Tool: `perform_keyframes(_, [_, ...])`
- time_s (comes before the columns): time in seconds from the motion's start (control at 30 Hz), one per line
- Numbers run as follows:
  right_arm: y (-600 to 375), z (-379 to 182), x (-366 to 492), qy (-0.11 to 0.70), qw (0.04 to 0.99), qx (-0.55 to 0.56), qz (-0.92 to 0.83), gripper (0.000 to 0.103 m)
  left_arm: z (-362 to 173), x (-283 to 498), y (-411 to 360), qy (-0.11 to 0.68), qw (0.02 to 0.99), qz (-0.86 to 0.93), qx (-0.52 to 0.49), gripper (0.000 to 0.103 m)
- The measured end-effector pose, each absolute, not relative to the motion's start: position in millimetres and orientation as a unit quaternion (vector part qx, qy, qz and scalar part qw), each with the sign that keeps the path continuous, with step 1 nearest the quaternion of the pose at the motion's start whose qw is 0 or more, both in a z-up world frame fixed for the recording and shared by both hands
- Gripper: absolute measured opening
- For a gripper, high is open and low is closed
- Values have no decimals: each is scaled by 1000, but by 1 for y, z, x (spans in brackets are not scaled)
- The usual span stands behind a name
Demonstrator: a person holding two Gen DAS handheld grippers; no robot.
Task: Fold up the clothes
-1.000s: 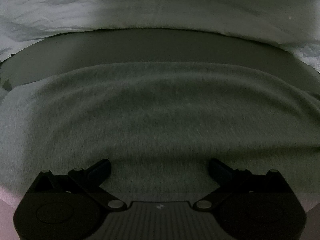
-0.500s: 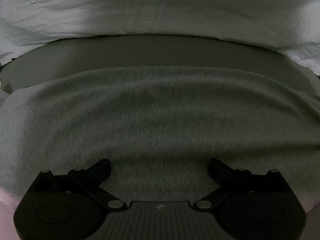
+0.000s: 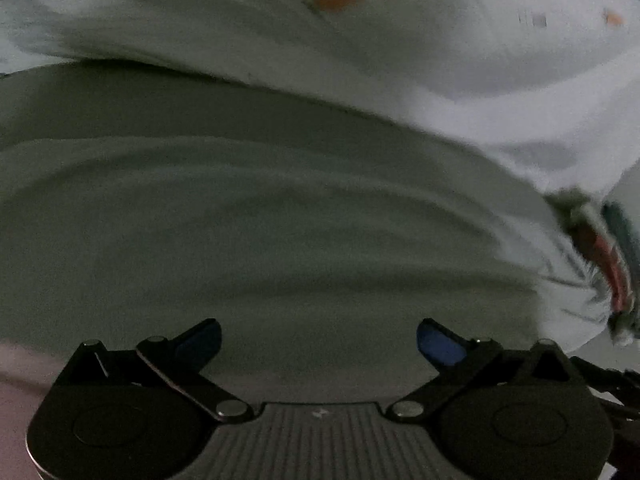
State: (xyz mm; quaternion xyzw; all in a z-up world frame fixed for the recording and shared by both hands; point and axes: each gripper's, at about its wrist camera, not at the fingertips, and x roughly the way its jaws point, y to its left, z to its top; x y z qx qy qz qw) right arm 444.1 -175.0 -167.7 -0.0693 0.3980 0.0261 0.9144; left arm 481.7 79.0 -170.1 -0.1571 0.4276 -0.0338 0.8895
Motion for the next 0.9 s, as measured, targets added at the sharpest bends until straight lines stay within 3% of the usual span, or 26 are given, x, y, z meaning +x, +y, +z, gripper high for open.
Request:
perform_keyframes(0.03, [-163, -167, 437, 396, 915, -75, 32, 51, -169, 469, 99, 419, 891, -20, -171, 95])
perform_keyframes(0.1, [-138, -167, 423, 395, 914, -87, 35, 51, -170, 445, 146, 409, 884, 11, -224, 77])
perform_keyframes(0.17, [-115, -168, 412, 403, 910, -93, 36, 51, -176, 425, 194, 401, 869, 41, -286, 74])
perform_keyframes(0.37, [-60, -169, 398, 414, 895, -155, 66, 53, -197, 375, 310, 343, 849, 131, -379, 73])
perform_keyframes(0.5, [-40, -165, 410, 405, 891, -195, 66, 53, -209, 358, 353, 314, 849, 188, -381, 75])
perform_keyframes(0.67, [-17, -171, 426, 406, 878, -244, 69, 55, -215, 359, 372, 292, 858, 172, -386, 89])
perform_keyframes(0.9, [10, -175, 433, 399, 857, -313, 95, 57, -211, 362, 369, 298, 833, 177, -431, 89])
